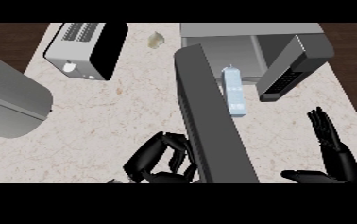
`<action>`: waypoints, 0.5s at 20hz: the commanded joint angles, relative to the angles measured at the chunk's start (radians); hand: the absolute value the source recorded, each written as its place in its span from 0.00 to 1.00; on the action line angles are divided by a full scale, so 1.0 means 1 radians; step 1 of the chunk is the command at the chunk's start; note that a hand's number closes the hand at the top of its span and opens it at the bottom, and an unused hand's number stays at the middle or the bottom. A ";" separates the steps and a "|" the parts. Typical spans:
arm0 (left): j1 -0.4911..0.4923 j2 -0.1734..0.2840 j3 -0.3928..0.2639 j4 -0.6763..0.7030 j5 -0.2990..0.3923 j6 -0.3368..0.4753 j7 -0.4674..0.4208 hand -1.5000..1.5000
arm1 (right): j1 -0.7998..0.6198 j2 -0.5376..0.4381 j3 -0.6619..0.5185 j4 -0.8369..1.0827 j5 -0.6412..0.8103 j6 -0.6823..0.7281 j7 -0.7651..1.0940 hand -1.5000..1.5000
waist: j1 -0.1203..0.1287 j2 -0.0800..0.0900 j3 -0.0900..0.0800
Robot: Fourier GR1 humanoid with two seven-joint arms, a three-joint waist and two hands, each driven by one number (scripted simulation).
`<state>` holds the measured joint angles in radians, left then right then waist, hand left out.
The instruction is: Pick up the milk, place it into the microwave and close the microwave
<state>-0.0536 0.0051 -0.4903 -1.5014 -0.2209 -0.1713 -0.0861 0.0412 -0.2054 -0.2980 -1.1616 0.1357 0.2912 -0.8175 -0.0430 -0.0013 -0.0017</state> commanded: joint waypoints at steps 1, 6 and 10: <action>-0.152 -0.005 -0.044 0.284 0.000 0.042 -0.090 1.00 | 0.078 -0.024 -0.018 -0.082 -0.027 0.030 -0.001 0.00 | 0.009 0.004 0.000; -0.304 -0.005 -0.229 0.416 0.173 0.168 -0.122 1.00 | 0.125 -0.060 -0.030 -0.256 -0.149 0.144 0.083 0.00 | -0.021 0.006 -0.002; -0.360 -0.005 -0.384 0.519 0.315 0.270 -0.174 1.00 | 0.111 -0.095 -0.035 -0.221 -0.175 0.169 0.044 0.00 | -0.042 0.014 -0.001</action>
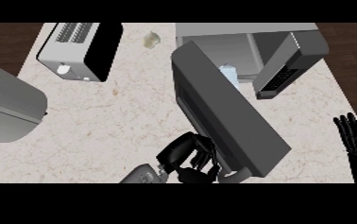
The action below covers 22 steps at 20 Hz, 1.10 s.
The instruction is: Pick up the milk, place it into the microwave and close the microwave
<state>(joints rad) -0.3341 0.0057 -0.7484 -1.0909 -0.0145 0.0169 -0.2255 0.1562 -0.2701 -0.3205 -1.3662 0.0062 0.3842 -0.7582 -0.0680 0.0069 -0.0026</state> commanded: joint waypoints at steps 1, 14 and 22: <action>-0.131 -0.005 -0.140 0.110 0.112 0.098 -0.012 1.00 | -0.012 -0.006 0.012 -0.056 -0.051 0.067 0.004 0.00 | -0.026 0.006 -0.001; -0.244 -0.005 -0.184 0.111 0.324 0.462 -0.014 1.00 | -0.069 -0.090 0.051 -0.202 -0.166 0.126 0.087 0.00 | -0.116 0.024 -0.006; -0.306 -0.005 -0.104 0.073 0.478 0.568 -0.139 1.00 | -0.091 -0.123 0.075 -0.255 -0.240 0.157 0.156 0.00 | -0.174 0.040 -0.009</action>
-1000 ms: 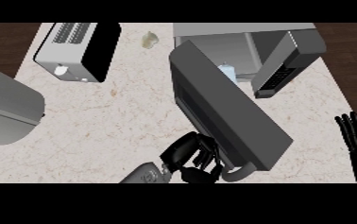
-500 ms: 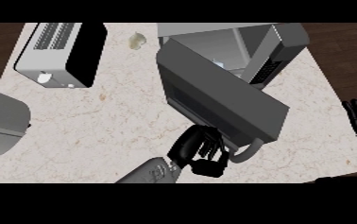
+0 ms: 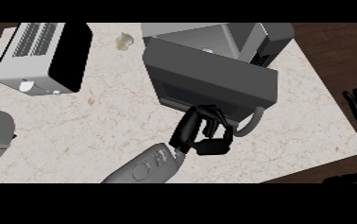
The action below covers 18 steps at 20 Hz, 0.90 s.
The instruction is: Pick up the milk, place it into the microwave and close the microwave
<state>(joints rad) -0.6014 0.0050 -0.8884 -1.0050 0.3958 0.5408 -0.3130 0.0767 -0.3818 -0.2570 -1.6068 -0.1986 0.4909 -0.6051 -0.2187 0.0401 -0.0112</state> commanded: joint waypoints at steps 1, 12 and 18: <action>-0.068 -0.005 0.047 0.001 0.092 0.031 -0.041 1.00 | -0.028 -0.028 0.010 -0.028 -0.037 0.051 0.017 0.00 | -0.027 0.010 0.000; -0.186 -0.005 0.121 0.106 0.247 0.063 -0.080 1.00 | -0.075 -0.101 -0.013 -0.046 -0.127 0.082 0.108 0.00 | -0.073 0.028 0.003; -0.244 -0.005 0.161 0.154 0.319 0.041 -0.108 1.00 | -0.102 -0.133 -0.027 -0.055 -0.158 0.087 0.143 0.00 | -0.087 0.035 0.002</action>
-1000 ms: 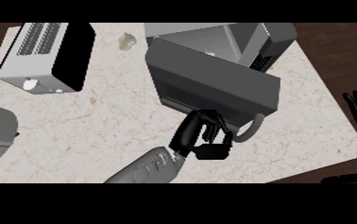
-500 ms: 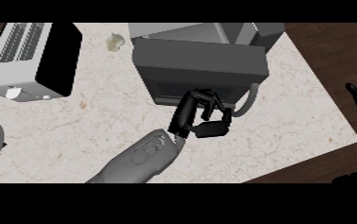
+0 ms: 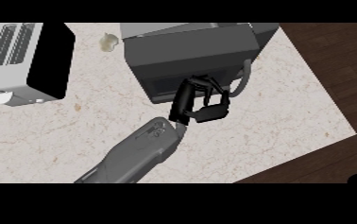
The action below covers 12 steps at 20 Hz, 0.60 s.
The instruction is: Pick up the milk, place it into the microwave and close the microwave
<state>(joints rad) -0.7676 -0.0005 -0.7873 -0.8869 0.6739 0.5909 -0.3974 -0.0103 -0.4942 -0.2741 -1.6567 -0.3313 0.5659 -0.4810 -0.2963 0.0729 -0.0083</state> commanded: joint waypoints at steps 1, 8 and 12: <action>-0.087 0.000 0.065 0.039 0.050 -0.020 -0.042 1.00 | -0.022 -0.026 -0.009 0.005 -0.026 0.018 0.020 0.00 | -0.005 0.008 -0.001; -0.134 0.000 0.094 0.105 0.105 -0.036 -0.108 1.00 | -0.064 -0.048 -0.028 0.017 -0.063 0.016 0.047 0.00 | -0.009 0.020 0.001; -0.140 0.000 0.092 0.115 0.141 -0.046 -0.129 1.00 | -0.070 -0.066 -0.046 0.032 -0.080 0.028 0.049 0.00 | -0.028 0.022 0.003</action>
<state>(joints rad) -0.8313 -0.0005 -0.7522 -0.8284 0.7880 0.5557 -0.5020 -0.0706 -0.5489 -0.3111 -1.6323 -0.3984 0.5865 -0.4366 -0.3112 0.0869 -0.0056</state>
